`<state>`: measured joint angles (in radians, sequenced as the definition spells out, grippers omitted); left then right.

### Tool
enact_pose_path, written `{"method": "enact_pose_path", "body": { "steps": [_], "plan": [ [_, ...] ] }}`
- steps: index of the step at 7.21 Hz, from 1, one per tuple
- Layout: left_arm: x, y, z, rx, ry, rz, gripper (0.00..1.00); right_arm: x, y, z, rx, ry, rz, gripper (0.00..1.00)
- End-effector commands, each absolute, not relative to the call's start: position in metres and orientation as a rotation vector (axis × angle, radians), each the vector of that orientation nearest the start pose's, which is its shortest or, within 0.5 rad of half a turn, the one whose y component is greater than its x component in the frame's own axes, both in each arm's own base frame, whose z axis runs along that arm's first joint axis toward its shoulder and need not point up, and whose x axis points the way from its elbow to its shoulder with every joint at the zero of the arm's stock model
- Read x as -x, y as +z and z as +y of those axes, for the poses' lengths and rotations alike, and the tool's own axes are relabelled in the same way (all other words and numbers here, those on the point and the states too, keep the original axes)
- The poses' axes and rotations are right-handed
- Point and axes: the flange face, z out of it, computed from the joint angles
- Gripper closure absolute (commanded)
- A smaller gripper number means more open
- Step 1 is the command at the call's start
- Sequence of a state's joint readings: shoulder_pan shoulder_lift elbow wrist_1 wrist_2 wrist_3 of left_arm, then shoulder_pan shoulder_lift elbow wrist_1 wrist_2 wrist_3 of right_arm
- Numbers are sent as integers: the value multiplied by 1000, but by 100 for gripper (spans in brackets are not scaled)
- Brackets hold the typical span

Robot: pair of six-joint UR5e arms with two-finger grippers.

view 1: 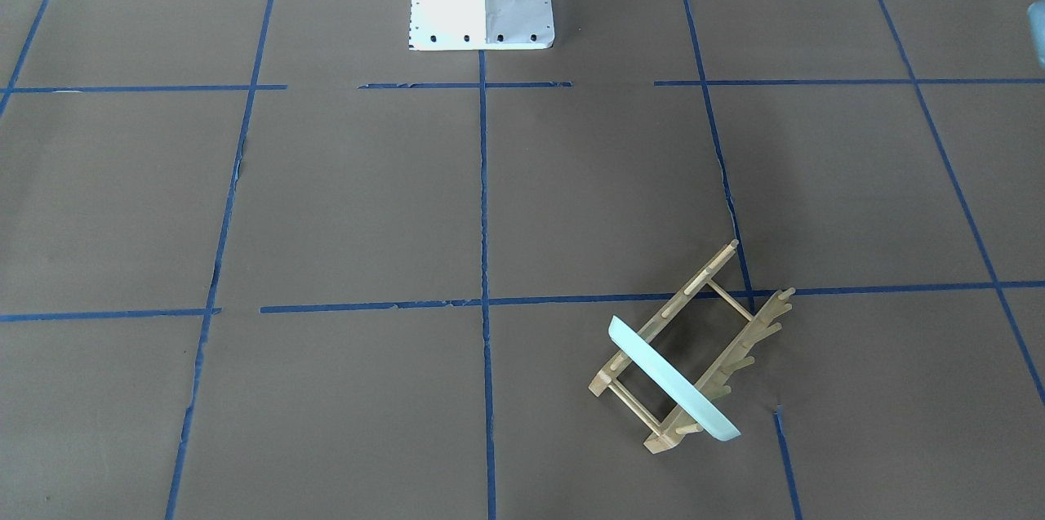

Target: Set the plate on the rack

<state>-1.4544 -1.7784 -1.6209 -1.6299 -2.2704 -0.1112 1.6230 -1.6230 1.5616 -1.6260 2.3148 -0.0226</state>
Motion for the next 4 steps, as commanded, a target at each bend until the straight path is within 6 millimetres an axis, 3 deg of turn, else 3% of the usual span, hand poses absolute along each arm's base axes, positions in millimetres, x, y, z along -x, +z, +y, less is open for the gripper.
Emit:
{"method": "enact_pose_path", "body": {
  "steps": [1, 2, 3, 4],
  "plan": [
    [52, 623, -516, -127, 151, 716, 0, -90, 695, -456, 83, 71, -747, 0],
    [55, 650, -490, -69, 126, 721, 0, -90, 695, -456, 83, 71, -747, 0],
    [53, 662, -472, -14, 103, 761, 0, -90, 695, -457, 82, 72, -747, 0],
    [53, 662, -471, 0, 95, 772, 0, -90, 695, -456, 84, 73, -747, 0]
  ]
}}
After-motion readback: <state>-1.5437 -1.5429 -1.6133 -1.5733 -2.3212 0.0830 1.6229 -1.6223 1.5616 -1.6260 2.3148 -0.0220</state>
